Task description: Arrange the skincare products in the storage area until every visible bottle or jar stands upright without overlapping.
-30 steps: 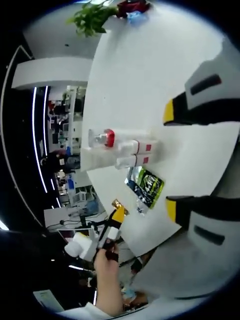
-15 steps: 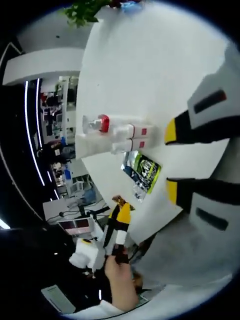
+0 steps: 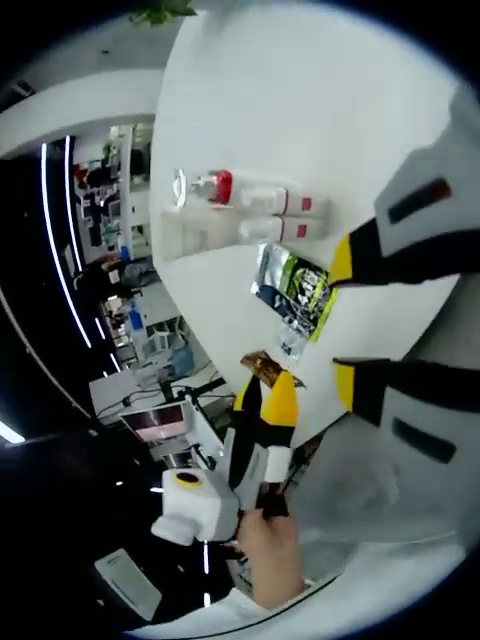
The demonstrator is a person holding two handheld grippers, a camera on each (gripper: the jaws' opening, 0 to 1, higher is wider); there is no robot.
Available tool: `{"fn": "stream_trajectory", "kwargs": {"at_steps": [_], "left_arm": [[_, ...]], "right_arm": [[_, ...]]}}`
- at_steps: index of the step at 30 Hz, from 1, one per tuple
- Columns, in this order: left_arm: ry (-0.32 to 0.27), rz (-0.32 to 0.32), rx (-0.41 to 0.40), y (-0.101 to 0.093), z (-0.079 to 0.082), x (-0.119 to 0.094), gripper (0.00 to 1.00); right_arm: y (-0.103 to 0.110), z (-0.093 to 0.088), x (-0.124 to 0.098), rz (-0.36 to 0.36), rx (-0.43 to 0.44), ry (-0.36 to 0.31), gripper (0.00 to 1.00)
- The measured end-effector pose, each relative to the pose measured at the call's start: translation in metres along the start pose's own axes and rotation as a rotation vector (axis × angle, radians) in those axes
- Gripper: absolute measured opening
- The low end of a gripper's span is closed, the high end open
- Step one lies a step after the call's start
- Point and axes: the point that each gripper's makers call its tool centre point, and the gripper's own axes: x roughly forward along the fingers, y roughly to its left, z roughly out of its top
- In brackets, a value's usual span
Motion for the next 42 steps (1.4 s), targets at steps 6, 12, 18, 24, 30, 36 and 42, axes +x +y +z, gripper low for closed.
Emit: {"fn": "stream_trajectory", "kwargs": {"at_steps": [6, 12, 18, 24, 30, 36, 42], "left_arm": [[-0.033, -0.012, 0.063, -0.012, 0.005, -0.006, 0.34], [-0.089, -0.026, 0.123, -0.023, 0.015, -0.013, 0.34], [-0.104, -0.032, 0.148, -0.028, 0.018, -0.016, 0.34], [-0.119, -0.039, 0.161, -0.031, 0.020, -0.019, 0.34], [-0.127, -0.040, 0.166, -0.031, 0.021, -0.020, 0.35], [-0.121, -0.082, 0.147, -0.031, 0.017, -0.019, 0.38], [-0.092, -0.203, -0.015, -0.024, 0.007, -0.022, 0.48]], "right_arm": [[0.015, 0.020, 0.015, 0.068, 0.057, -0.057, 0.27], [0.020, 0.031, 0.023, 0.113, 0.255, -0.119, 0.22], [0.022, 0.033, 0.025, 0.133, 0.324, -0.131, 0.15], [0.026, 0.032, 0.027, 0.148, 0.363, -0.126, 0.09], [0.030, 0.033, 0.027, 0.161, 0.393, -0.125, 0.01], [0.030, 0.033, 0.026, 0.163, 0.404, -0.125, 0.01], [0.024, 0.036, 0.026, 0.164, 0.409, -0.127, 0.01]]}}
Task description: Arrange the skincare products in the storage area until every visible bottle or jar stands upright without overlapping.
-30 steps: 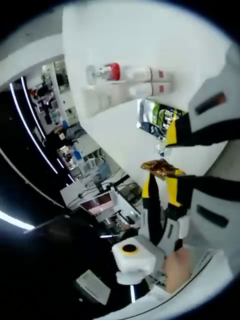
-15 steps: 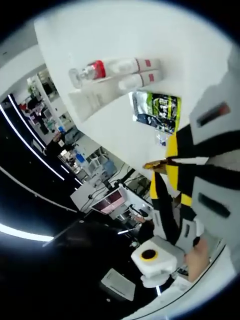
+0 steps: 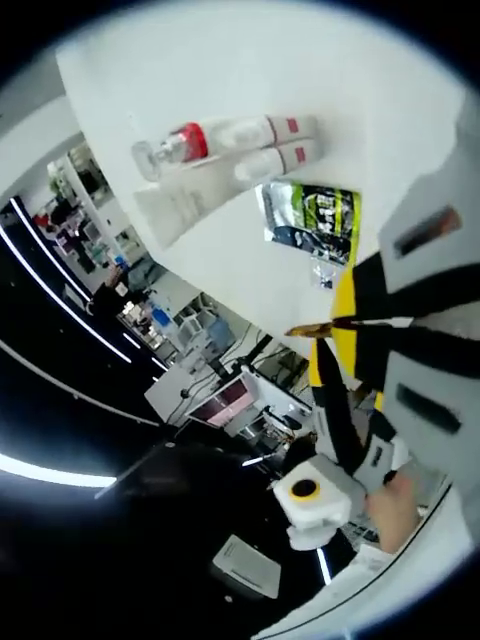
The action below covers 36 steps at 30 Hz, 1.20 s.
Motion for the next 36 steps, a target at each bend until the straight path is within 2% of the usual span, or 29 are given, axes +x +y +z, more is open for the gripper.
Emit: {"fn": "stream_trajectory", "kwargs": {"at_steps": [1, 3, 5, 9, 11, 14, 17, 21, 26, 29, 33, 36], "left_arm": [[0.001, -0.011, -0.006, 0.000, 0.000, 0.000, 0.48], [0.019, -0.093, -0.081, 0.001, -0.005, -0.001, 0.47], [0.011, -0.133, -0.149, 0.002, -0.005, -0.002, 0.46], [-0.045, -0.161, -0.279, 0.012, 0.001, -0.003, 0.44], [-0.035, -0.170, -0.269, 0.016, -0.003, -0.004, 0.40], [-0.035, -0.198, -0.299, 0.017, -0.005, -0.003, 0.36], [-0.060, -0.227, -0.389, 0.019, -0.004, -0.002, 0.34], [-0.065, -0.224, -0.433, 0.029, -0.007, -0.002, 0.29], [-0.091, -0.235, -0.485, 0.038, -0.005, -0.005, 0.10], [-0.091, -0.224, -0.500, 0.044, -0.006, -0.005, 0.07], [-0.091, -0.204, -0.528, 0.054, -0.008, -0.006, 0.02], [-0.086, -0.189, -0.567, 0.060, -0.012, -0.007, 0.00]], "right_arm": [[0.000, 0.001, 0.000, 0.003, -0.001, 0.002, 0.01], [0.000, 0.002, 0.000, 0.010, -0.002, 0.001, 0.01], [0.002, 0.003, 0.002, 0.021, -0.002, 0.006, 0.01], [0.006, 0.003, 0.005, 0.042, -0.014, 0.018, 0.01], [0.007, 0.004, 0.007, 0.050, -0.019, 0.022, 0.01], [0.009, 0.006, 0.011, 0.062, -0.019, 0.026, 0.01], [0.011, 0.006, 0.017, 0.072, -0.026, 0.035, 0.01], [0.013, 0.007, 0.024, 0.078, -0.032, 0.045, 0.01], [0.011, 0.008, 0.032, 0.075, -0.048, 0.060, 0.01], [0.009, 0.008, 0.038, 0.065, -0.055, 0.067, 0.01], [0.002, 0.007, 0.049, 0.021, -0.121, 0.097, 0.01], [-0.002, 0.008, 0.058, -0.018, -0.215, 0.127, 0.01]]}}
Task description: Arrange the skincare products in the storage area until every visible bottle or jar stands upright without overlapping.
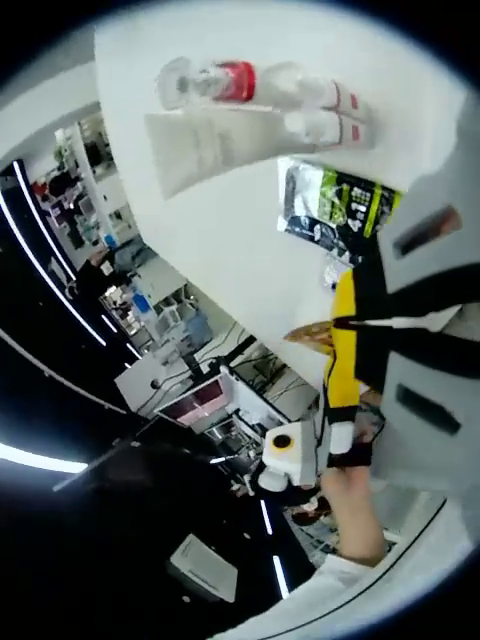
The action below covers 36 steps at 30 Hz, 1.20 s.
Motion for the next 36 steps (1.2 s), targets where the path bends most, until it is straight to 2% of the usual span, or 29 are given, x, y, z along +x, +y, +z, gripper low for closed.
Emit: {"fn": "stream_trajectory", "kwargs": {"at_steps": [9, 16, 19, 22, 28, 36], "left_arm": [[-0.027, 0.087, -0.095, 0.025, -0.001, -0.007, 0.00], [-0.057, 0.137, -0.167, 0.048, 0.004, -0.012, 0.00], [-0.067, 0.153, -0.187, 0.056, 0.009, -0.011, 0.00], [-0.080, 0.174, -0.212, 0.068, 0.014, -0.009, 0.00], [-0.079, 0.213, -0.238, 0.089, 0.026, -0.003, 0.00], [-0.063, 0.236, -0.263, 0.112, 0.032, 0.011, 0.00]], "right_arm": [[-0.004, 0.002, 0.038, -0.065, -0.224, 0.030, 0.01], [-0.009, 0.002, 0.066, -0.079, -0.341, 0.053, 0.01], [-0.013, 0.004, 0.076, -0.088, -0.370, 0.062, 0.01], [-0.018, 0.007, 0.089, -0.100, -0.435, 0.077, 0.01], [-0.030, 0.011, 0.112, -0.128, -0.509, 0.106, 0.01], [-0.054, 0.012, 0.135, -0.158, -0.496, 0.139, 0.01]]}}
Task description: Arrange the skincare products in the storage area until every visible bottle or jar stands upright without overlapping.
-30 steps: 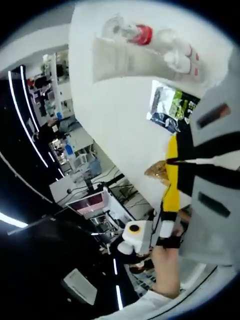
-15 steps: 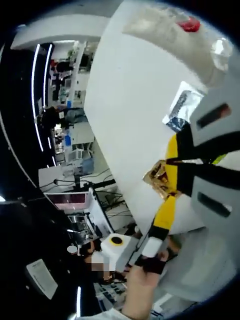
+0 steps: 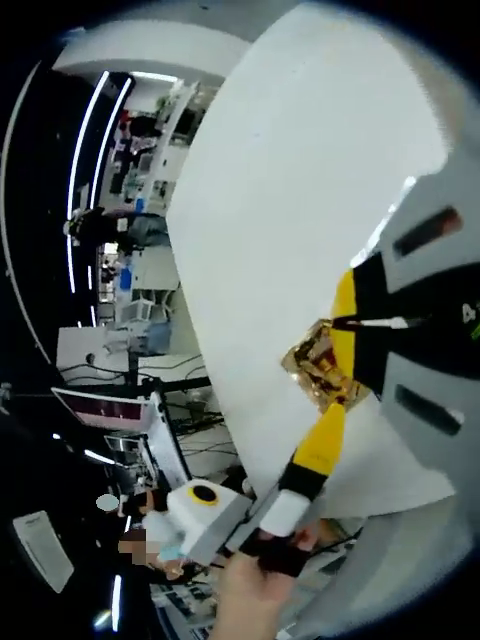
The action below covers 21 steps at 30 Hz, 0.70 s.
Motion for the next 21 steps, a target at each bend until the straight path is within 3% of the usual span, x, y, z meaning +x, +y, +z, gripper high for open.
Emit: {"fn": "stream_trajectory", "kwargs": {"at_steps": [14, 21], "left_arm": [[0.035, 0.041, -0.026, 0.031, 0.007, 0.031, 0.00], [0.065, 0.073, -0.019, 0.041, 0.003, 0.039, 0.00]], "right_arm": [[-0.020, -0.020, 0.037, -0.015, 0.001, 0.069, 0.01], [-0.022, -0.033, 0.047, -0.010, -0.027, 0.115, 0.01]]}}
